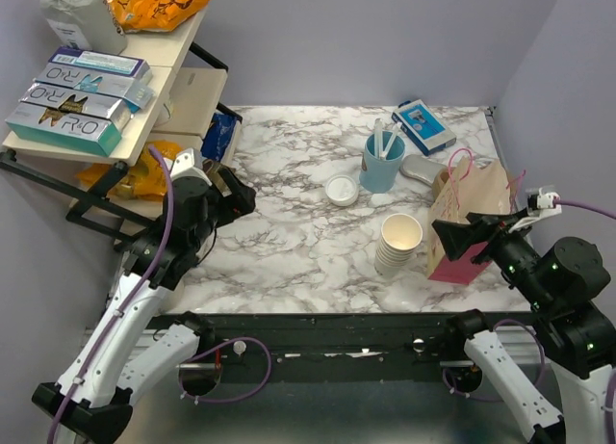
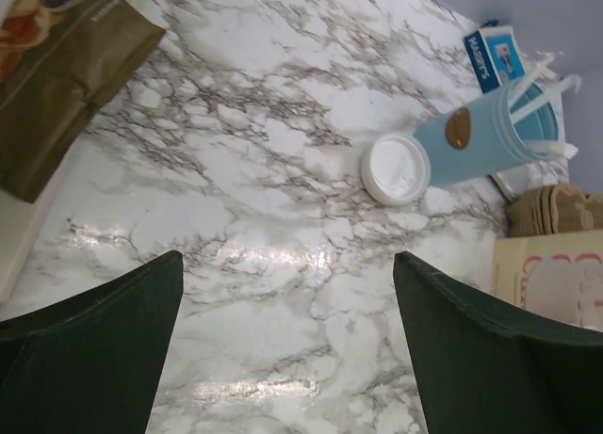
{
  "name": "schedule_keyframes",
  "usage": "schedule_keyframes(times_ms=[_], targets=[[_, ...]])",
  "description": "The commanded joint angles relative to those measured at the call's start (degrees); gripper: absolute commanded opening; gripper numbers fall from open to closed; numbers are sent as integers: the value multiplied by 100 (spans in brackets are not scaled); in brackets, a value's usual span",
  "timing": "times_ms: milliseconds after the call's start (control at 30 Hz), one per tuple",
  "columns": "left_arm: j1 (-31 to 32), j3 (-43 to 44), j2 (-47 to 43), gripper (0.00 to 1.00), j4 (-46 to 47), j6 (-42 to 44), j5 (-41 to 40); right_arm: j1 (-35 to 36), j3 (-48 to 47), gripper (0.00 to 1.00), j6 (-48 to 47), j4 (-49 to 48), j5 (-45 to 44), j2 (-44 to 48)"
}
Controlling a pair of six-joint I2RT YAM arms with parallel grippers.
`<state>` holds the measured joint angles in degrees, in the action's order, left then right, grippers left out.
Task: Pack the takeout coffee
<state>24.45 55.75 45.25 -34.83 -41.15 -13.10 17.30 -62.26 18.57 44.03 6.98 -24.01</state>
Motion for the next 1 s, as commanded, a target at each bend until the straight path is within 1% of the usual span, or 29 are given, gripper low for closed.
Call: schedule_keyframes(times_ms=[0, 33, 67, 100, 200, 333, 400, 467, 500, 567, 600, 667, 700, 800, 867, 967], targets=[[524, 103, -70, 99, 221, 89, 607, 19, -304, 100, -72, 298, 479, -410], [691, 94, -26, 99, 257, 80, 598, 19, -565, 100, -99, 421, 436, -559], [841, 86, 1, 99, 292, 72, 572, 10, -664, 100, -116, 709, 174, -787], [1130, 68, 27, 99, 371, 72, 529, 19, -752, 100, -125, 825, -46, -885], [1465, -37, 159, 99, 546, 63, 545, 19, -753, 100, -38, 1028, -679, -1035], [1983, -125, 431, 99, 661, 133, 572, 19, -577, 100, -20, 950, -681, -1001], [2116, -195, 484, 99, 871, 186, 616, 19, -472, 100, -29, 844, -672, -974], [2230, -283, 537, 99, 1004, 203, 782, 10, -419, 100, -168, 687, -436, -1000], [2257, -301, 537, 99, 1117, 212, 861, 19, -375, 100, -265, 616, -95, -1009], [2345, -363, 537, 99, 1206, 212, 976, 19, -410, 100, -345, 406, 284, -1053], [2371, -380, 546, 99, 1233, 212, 976, 19, -479, 100, -397, 326, 634, -1071], [2424, -424, 546, 99, 1233, 204, 942, 19, -585, 100, -468, 99, 952, -1158], [2459, -442, 546, 99, 1207, 186, 915, 19, -620, 100, -503, 27, 1293, -1193], [2503, -503, 537, 99, 1198, 124, 880, 19, -726, 100, -494, -79, 1805, -1465], [2521, -556, 528, 99, 1198, 72, 871, 19, -735, 100, -416, 87, 1658, -1798], [2547, -661, 511, 99, 1198, 19, 810, 19, -691, 100, -459, 429, 1078, -2168]])
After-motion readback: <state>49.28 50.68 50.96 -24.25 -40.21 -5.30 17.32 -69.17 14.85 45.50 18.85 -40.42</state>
